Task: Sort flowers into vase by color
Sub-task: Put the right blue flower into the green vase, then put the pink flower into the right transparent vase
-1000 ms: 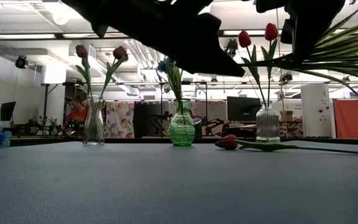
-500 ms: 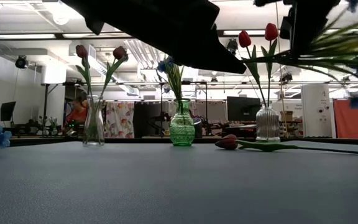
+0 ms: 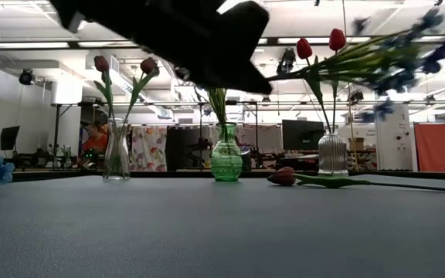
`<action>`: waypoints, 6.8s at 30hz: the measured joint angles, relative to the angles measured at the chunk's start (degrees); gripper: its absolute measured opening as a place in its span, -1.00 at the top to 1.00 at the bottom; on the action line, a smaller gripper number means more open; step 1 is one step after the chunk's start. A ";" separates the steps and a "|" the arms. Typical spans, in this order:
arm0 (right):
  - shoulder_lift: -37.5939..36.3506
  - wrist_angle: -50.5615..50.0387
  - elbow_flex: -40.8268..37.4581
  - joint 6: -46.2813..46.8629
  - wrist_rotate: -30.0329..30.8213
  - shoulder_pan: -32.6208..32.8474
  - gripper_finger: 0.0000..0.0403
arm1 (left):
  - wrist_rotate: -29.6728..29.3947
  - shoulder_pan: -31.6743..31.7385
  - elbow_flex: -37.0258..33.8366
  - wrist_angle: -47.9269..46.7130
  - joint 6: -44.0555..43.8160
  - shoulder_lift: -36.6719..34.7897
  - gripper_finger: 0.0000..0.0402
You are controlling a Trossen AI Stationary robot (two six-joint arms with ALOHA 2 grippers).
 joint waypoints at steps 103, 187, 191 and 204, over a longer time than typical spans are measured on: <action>2.17 97.15 -42.17 -19.00 35.04 2.67 0.91 | -10.81 -8.35 -1.25 -14.93 -17.07 -11.12 0.23; 9.84 83.95 -30.89 -33.02 2.05 -41.60 0.57 | -10.36 -10.25 -36.07 7.29 3.36 -53.55 0.24; 9.75 82.22 -30.89 -31.68 2.05 -41.60 0.39 | -10.33 -10.25 -36.09 7.29 3.36 -53.55 0.24; 6.39 70.14 -30.89 -30.01 2.06 -40.38 -0.08 | -10.33 -10.25 -36.11 7.18 3.36 -53.55 0.24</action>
